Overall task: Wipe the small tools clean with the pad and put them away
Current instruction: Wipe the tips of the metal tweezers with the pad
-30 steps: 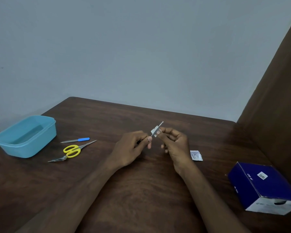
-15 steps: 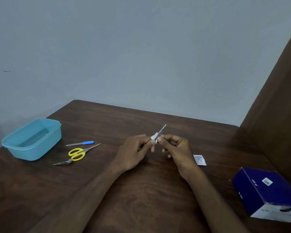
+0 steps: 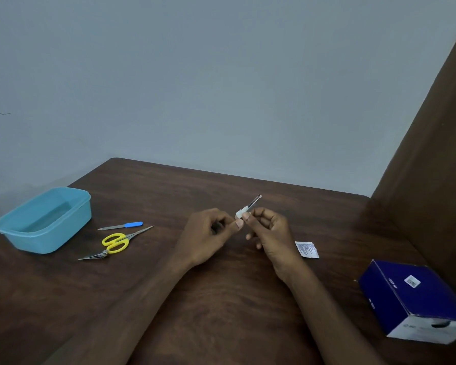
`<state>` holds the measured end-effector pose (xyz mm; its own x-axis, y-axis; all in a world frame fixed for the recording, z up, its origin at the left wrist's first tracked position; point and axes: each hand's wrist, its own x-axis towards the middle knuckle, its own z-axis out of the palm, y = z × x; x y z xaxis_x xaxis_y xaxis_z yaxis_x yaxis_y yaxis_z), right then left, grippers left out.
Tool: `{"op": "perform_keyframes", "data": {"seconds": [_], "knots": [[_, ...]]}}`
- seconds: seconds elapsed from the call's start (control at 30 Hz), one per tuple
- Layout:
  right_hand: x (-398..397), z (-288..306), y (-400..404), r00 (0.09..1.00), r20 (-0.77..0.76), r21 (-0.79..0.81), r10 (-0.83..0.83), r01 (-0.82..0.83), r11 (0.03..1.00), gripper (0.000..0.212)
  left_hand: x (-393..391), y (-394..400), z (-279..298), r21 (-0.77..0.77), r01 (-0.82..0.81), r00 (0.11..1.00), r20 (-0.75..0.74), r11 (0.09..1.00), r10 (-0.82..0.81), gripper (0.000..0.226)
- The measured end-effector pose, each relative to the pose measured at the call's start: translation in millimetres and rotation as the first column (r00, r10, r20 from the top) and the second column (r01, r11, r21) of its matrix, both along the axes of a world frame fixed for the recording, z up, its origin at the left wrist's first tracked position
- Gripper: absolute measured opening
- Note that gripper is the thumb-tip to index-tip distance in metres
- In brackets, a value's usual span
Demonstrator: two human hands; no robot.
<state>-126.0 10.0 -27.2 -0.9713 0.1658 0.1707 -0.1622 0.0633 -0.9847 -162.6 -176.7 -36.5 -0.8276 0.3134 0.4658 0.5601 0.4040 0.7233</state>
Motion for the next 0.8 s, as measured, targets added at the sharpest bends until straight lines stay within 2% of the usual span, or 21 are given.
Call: {"op": "perform_keyframes", "data": {"seconds": [0.1, 0.2, 0.33, 0.47, 0.63, 0.73, 0.8], "knots": [[0.1, 0.3, -2.7, 0.999, -0.023, 0.010, -0.024, 0.024, 1.000, 0.008, 2.8, 1.3, 3.6, 0.101, -0.057, 0.997, 0.048, 0.993, 0.052, 0.022], [1.8, 1.2, -5.9, 0.999, -0.047, 0.030, 0.009, -0.008, 1.000, 0.008, 3.6, 0.3, 7.0, 0.163, -0.035, 0.997, 0.079, 0.986, 0.023, 0.014], [1.3, -0.5, -8.4, 0.997, -0.074, 0.039, -0.004, 0.007, 0.999, 0.008, 2.2, -1.0, 6.2, 0.112, -0.046, 0.999, -0.001, 0.993, 0.046, 0.005], [0.2, 0.0, -4.8, 0.994, -0.080, 0.005, -0.075, 0.076, 0.997, 0.011, 0.7, -0.1, 5.3, 0.103, -0.041, 0.999, 0.023, 0.994, 0.038, 0.008], [-0.8, -1.8, -4.8, 0.994, -0.075, 0.027, -0.074, 0.077, 0.997, 0.013, 1.2, 0.2, 4.7, 0.099, -0.052, 0.998, 0.034, 0.994, 0.049, 0.005], [-2.2, -4.6, -4.0, 0.996, -0.057, 0.056, -0.063, 0.067, 0.996, 0.012, 4.9, -4.3, 7.9, 0.201, -0.079, 0.993, 0.105, 0.976, 0.059, 0.025], [-1.6, -6.1, -5.4, 0.997, -0.063, 0.117, -0.034, 0.041, 0.992, 0.008, 5.8, -6.5, 9.8, 0.242, -0.108, 0.986, 0.152, 0.964, 0.072, 0.026]]}}
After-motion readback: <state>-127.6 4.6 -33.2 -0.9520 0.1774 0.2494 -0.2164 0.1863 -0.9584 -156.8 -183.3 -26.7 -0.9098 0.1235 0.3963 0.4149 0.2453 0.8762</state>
